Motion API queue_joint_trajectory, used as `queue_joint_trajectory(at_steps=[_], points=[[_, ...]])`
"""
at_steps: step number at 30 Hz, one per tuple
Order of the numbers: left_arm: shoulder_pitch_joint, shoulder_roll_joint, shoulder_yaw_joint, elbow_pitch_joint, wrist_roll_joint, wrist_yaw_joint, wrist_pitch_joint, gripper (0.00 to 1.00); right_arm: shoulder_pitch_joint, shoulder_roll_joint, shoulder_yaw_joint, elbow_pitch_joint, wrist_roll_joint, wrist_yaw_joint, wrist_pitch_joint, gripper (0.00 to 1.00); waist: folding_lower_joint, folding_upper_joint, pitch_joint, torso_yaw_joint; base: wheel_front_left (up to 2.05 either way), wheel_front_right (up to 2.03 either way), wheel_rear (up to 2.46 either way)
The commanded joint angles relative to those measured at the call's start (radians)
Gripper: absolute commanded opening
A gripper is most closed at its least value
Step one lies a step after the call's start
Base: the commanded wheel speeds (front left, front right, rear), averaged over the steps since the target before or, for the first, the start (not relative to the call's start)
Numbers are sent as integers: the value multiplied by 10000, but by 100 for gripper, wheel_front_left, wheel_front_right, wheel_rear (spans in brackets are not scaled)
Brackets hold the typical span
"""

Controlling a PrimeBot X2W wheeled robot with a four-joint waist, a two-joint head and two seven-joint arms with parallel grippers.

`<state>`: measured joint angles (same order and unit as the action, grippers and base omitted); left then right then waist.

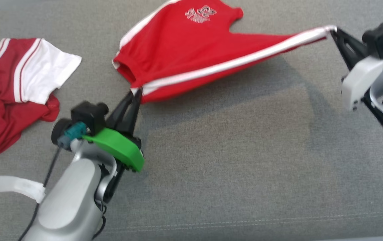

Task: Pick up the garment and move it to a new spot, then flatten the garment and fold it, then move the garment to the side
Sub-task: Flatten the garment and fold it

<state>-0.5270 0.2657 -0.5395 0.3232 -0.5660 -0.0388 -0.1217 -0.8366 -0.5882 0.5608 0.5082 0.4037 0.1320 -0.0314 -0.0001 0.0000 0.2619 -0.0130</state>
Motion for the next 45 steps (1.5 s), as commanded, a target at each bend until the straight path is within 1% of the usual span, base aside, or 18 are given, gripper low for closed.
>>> queue_joint_trajectory(at_steps=[1, 5, 8, 12, 17, 22, 24, 28, 31, 33, 35, 40, 43, 44, 45], points=[[177, 87, 4, -7, 63, 76, -28, 0, 196, -107, -51, -54, 46, -24, 41, 0, 1, 0, -480, 65, 0, 0, 0], [723, 143, -355, -99, 392, 276, -127, 0, 1466, -617, -392, -1318, 231, -24, 723, 0, 1, 0, -790, 6, 0, 0, 0], [1152, 123, -565, -181, 489, 432, -89, 0, 2403, -937, -898, -2286, 315, -24, 1260, 0, 1, 0, -946, -52, 0, 0, 0], [1798, 79, -847, -334, 519, 601, -47, 0, 3726, -1145, -1697, -3391, 291, -24, 2063, 0, 1, 0, -1120, -118, 0, 0, 0], [2627, 225, -1091, -642, 551, 824, 27, 0, 5396, -1076, -2924, -4660, 172, -26, 2845, 0, 1, 0, -1258, -108, 0, 0, 0], [3255, 422, -1265, -1208, 576, 1045, 180, 0, 6937, -837, -4147, -5732, 40, -29, 3542, 0, 1, 0, -1248, -7, 0, 0, 0], [3402, 499, -1407, -1439, 617, 1076, 328, 0, 7431, -716, -4529, -6223, -10, -27, 3841, 0, 1, 0, -1211, 71, 0, 0, 0], [3197, 442, -1630, -1667, 673, 952, 631, 0, 8038, -557, -5282, -6998, -302, -26, 4118, 0, 1, 0, -1096, 324, 0, 0, 0], [2732, 267, -1648, -1661, 666, 891, 763, 0, 7857, -579, -5344, -7238, -420, -24, 4224, 0, 1, 0, -970, 445, 0, 0, 0], [2453, 111, -1654, -1587, 539, 765, 890, 0, 7438, -713, -5066, -7294, -329, -23, 4229, 0, 1, 0, -823, 534, 0, 0, 0], [2044, 4, -1655, -1497, 544, 685, 1015, 0, 6935, -1004, -4699, -7202, -250, -21, 4212, 0, 1, 0, -584, 654, 0, 0, 0], [1162, -362, -1483, -1207, 433, 586, 967, 0, 5053, -1679, -3503, -6539, -39, -21, 3979, 0, 1, 0, 48, 914, 0, 0, 0], [689, -628, -1320, -945, 352, 625, 850, 0, 3828, -1895, -2753, -5895, 36, -20, 3749, 0, 1, 0, 403, 1114, 0, 0, 0], [689, -628, -1320, -945, 352, 625, 850, 0, 3828, -1895, -2753, -5895, 36, -20, 3749, 0, 1, 0, 403, 1114, 0, 0, 0], [556, -714, -1275, -854, 316, 658, 826, 0, 3420, -1942, -2527, -5684, 66, -21, 3670, 0, 1, 0, 522, 1179, 0, 0, 0]])
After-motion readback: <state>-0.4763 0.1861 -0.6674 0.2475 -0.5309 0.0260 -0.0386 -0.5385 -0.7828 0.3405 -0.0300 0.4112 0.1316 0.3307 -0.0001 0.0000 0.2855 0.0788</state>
